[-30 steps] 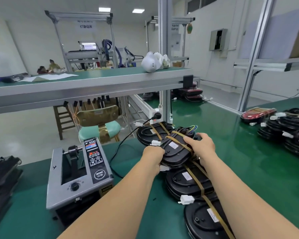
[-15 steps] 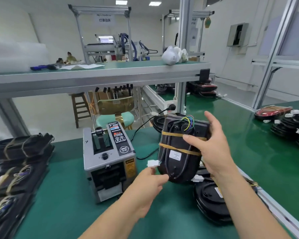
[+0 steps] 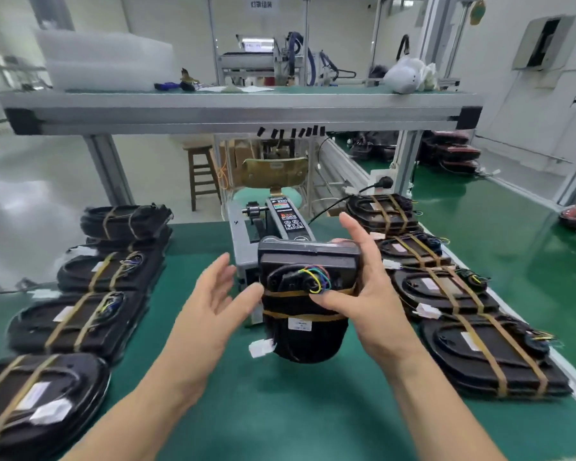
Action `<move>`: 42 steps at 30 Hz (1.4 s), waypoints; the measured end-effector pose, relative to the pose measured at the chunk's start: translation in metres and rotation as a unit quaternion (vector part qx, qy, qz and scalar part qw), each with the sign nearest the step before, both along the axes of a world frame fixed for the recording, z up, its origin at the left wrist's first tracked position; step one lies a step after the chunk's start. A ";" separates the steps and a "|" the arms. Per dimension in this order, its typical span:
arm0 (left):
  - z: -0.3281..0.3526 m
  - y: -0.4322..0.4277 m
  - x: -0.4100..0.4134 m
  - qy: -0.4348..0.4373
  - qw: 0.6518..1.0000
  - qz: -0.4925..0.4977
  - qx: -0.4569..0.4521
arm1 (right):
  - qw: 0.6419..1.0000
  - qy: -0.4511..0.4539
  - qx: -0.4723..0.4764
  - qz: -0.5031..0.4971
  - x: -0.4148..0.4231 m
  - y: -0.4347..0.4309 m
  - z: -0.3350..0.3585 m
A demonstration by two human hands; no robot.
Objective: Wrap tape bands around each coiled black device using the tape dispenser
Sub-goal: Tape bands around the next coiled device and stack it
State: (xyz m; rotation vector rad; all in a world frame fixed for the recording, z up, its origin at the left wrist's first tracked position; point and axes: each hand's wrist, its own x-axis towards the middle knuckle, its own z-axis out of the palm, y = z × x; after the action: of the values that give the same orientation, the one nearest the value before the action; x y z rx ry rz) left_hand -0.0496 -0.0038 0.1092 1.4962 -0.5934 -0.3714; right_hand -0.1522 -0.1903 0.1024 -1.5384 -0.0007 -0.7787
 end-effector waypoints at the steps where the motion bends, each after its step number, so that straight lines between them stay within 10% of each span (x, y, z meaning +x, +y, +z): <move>1: 0.005 0.003 0.004 -0.025 0.999 -0.015 -0.023 | 1.000 0.003 -0.006 0.015 0.005 0.010 0.000; 13: -0.005 0.039 0.047 -0.046 0.994 -0.081 -0.062 | 0.993 0.067 0.012 0.100 0.042 0.061 -0.031; 20: -0.016 0.063 0.063 -0.090 0.995 0.006 -0.034 | 0.946 0.160 0.203 -0.196 0.050 0.032 -0.040; 42: -0.015 0.060 0.065 -0.071 0.996 0.006 -0.049 | 0.910 0.158 0.256 -0.286 0.086 0.060 -0.039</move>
State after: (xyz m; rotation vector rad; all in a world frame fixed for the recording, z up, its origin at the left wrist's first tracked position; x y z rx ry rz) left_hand 0.0149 0.0566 0.0938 1.4393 -0.7051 -0.2261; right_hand -0.0658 -0.1303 0.0636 -1.1370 0.8671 -0.8822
